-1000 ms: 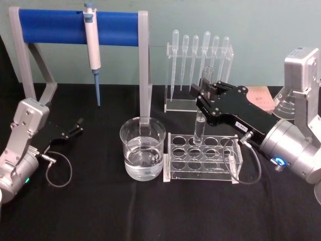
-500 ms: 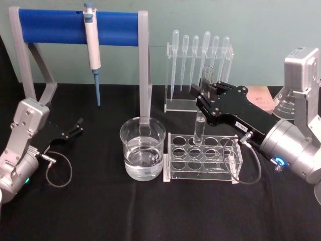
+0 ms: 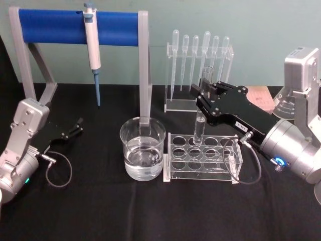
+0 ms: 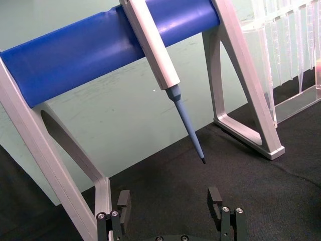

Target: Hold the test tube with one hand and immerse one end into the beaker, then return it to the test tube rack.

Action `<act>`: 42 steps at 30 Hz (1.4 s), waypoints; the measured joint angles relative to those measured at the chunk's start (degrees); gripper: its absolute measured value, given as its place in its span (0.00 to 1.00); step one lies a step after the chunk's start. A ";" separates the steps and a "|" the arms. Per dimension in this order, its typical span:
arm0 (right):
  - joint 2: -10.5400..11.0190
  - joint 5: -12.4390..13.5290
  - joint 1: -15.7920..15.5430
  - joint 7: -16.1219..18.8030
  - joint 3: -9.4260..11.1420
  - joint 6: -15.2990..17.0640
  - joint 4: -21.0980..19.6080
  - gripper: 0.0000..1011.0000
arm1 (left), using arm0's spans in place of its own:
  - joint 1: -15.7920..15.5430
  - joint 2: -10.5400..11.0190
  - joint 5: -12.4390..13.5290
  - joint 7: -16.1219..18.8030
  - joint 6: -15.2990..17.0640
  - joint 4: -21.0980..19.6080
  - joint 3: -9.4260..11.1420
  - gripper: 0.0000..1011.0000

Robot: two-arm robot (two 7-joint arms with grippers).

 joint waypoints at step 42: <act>0.00 0.00 0.00 0.00 0.00 0.00 0.00 0.22 | 0.00 0.00 0.00 0.00 0.00 0.00 0.00 0.99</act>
